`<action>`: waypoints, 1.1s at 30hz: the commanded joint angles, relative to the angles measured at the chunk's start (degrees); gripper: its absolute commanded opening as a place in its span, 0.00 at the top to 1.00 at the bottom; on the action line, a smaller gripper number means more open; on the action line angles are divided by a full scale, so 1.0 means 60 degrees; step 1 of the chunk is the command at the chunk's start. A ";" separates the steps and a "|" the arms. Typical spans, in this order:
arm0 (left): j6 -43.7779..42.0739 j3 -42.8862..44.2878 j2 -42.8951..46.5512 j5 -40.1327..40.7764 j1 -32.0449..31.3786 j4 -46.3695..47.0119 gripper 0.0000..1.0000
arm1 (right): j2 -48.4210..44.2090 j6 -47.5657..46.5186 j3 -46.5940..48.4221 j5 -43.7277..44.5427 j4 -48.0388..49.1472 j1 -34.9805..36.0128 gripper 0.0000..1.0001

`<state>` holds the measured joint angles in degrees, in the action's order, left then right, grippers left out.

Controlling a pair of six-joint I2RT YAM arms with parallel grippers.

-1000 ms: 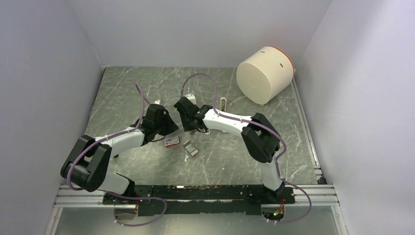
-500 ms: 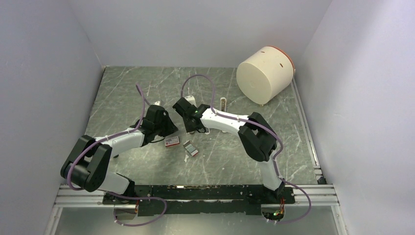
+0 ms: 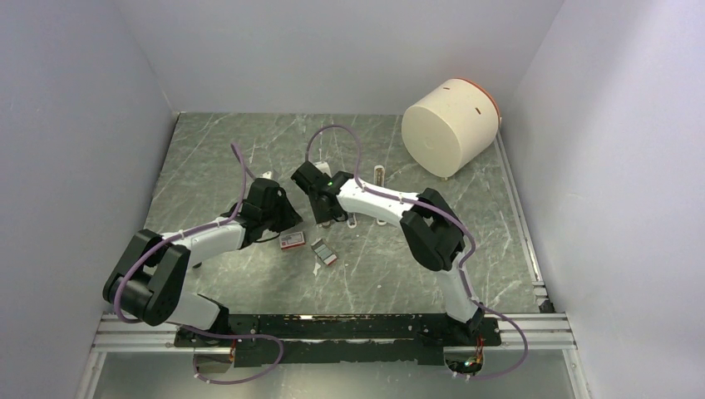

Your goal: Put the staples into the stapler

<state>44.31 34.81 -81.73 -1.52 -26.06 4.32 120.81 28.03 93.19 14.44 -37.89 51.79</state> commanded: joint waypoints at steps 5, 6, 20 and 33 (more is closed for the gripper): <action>-0.0260 -0.0008 0.0495 0.0190 0.0067 -0.0076 0.79 | -0.0037 0.0030 -0.0030 -0.0138 0.0281 -0.0062 0.71; -0.0290 -0.0001 0.0557 0.0157 0.0067 -0.0102 0.78 | -0.0190 0.0023 0.0011 -0.0040 0.0348 -0.0077 0.68; -0.0195 -0.0258 0.2389 0.0710 0.0067 -0.0546 0.57 | -0.1953 0.0077 -0.0512 0.0392 0.1096 -0.0273 0.46; -0.0755 -0.0279 0.5160 0.0344 0.0067 -0.1986 0.04 | -0.5093 -0.0450 -0.3460 0.0177 0.2466 -0.1629 0.27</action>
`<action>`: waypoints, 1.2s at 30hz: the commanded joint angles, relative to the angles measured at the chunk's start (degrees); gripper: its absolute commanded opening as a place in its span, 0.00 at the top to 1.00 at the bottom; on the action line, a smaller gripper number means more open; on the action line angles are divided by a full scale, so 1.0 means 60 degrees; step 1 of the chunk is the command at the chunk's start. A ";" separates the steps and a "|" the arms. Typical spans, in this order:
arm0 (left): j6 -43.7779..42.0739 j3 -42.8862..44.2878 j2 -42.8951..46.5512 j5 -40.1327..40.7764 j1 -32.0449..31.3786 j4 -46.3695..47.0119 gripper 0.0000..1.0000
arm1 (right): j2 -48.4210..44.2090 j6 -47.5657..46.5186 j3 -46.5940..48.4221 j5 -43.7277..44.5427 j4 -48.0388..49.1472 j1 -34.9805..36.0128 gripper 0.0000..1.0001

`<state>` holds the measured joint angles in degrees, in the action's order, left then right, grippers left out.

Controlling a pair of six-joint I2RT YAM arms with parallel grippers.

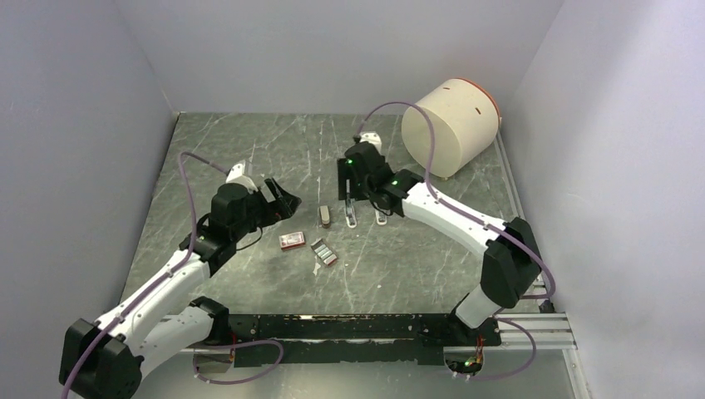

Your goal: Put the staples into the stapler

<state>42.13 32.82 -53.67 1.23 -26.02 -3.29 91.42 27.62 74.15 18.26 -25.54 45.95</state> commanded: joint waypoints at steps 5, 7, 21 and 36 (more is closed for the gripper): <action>-0.0779 0.0305 0.0828 -0.0353 0.0059 -0.1285 0.04 | 0.0572 -0.1342 0.0262 -0.1071 0.0373 -0.1257 0.24; -0.0906 0.0263 0.0855 -0.0507 0.0056 -0.1134 0.06 | 0.1299 -0.1611 0.0973 -0.0920 -0.0064 -0.1322 0.25; -0.1076 0.0206 0.0262 -0.1467 0.0045 0.0026 0.11 | 0.3182 -0.2071 0.2569 -0.1043 -0.0535 -0.1327 0.33; -0.1354 0.0287 -0.0662 -0.2790 0.0047 0.0216 0.13 | 0.4286 -0.2193 0.3181 -0.2019 -0.1084 -0.1268 0.50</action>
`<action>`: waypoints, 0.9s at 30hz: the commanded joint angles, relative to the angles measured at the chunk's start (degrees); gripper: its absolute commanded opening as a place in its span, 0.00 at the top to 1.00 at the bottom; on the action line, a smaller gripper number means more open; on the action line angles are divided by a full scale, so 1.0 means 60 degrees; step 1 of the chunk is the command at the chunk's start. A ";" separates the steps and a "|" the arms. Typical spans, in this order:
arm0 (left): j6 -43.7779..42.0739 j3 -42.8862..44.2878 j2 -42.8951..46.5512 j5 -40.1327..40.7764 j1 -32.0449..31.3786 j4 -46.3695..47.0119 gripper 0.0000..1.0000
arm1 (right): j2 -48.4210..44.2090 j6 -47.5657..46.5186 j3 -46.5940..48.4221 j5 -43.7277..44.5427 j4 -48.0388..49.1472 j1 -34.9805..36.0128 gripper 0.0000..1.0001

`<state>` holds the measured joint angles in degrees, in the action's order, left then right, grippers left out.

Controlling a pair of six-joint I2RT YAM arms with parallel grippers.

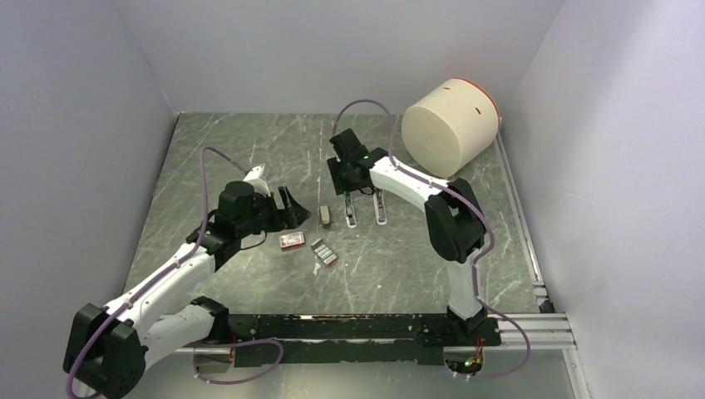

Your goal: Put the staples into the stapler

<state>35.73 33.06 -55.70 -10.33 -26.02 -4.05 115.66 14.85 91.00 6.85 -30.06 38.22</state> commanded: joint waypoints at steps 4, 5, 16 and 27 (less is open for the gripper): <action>-0.0335 0.0291 -0.0664 -0.1022 0.0045 0.0272 0.11 | 0.0421 0.0035 0.0468 -0.0151 -0.0471 0.0029 0.56; -0.0319 0.0315 -0.0740 -0.1051 0.0045 0.0255 0.10 | 0.0440 0.0038 0.0477 -0.0211 -0.0497 0.0019 0.58; 0.0146 0.0592 -0.1787 -0.1677 -0.0115 0.0727 0.19 | -0.0334 0.0387 -0.0143 0.0818 -0.0212 0.0029 0.79; 0.1313 0.1586 -0.3963 -0.1185 -0.1325 0.2110 0.59 | -0.1120 0.0984 -0.1448 0.1610 0.0679 -0.0008 0.79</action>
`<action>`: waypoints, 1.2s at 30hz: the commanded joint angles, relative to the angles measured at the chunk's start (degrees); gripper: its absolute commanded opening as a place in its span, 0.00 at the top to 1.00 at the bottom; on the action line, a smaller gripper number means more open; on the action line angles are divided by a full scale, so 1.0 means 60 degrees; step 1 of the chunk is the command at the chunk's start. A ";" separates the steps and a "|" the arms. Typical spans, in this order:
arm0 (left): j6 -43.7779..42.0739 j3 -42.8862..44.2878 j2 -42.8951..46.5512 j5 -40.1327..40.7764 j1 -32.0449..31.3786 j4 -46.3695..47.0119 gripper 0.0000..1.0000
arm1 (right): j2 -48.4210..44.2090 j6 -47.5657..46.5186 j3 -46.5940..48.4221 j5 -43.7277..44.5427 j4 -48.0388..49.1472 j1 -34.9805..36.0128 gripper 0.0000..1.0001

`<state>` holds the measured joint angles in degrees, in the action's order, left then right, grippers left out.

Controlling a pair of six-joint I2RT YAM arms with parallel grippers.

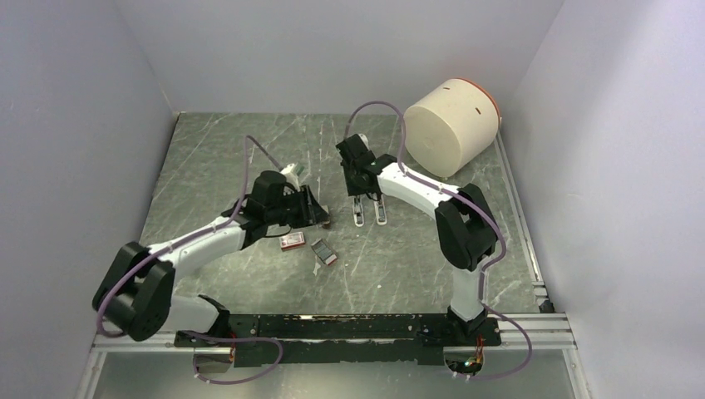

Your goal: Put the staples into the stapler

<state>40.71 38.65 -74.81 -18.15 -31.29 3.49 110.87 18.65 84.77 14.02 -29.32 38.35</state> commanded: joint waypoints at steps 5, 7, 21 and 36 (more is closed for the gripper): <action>0.0633 0.1490 -0.2106 0.0350 -0.0792 0.1148 0.57 | -0.0457 0.0635 -0.0730 0.0356 0.0950 -0.0025 0.79; 0.0629 0.1659 -0.2549 0.0478 -0.0840 0.1326 0.60 | -0.0485 0.0753 -0.0801 0.0273 0.1064 -0.0034 0.80; 0.0261 0.2336 -0.5062 0.0114 -0.1174 0.2010 0.78 | -0.0623 0.1058 -0.1201 0.0045 0.1386 -0.0032 0.80; 0.0140 0.2410 -0.5974 0.0649 -0.1216 0.1820 0.77 | -0.0797 0.1241 -0.1563 -0.0610 0.1822 -0.0056 0.80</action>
<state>43.35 51.55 -107.68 -16.62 -38.20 14.90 108.03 24.71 76.40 12.16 -20.12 38.20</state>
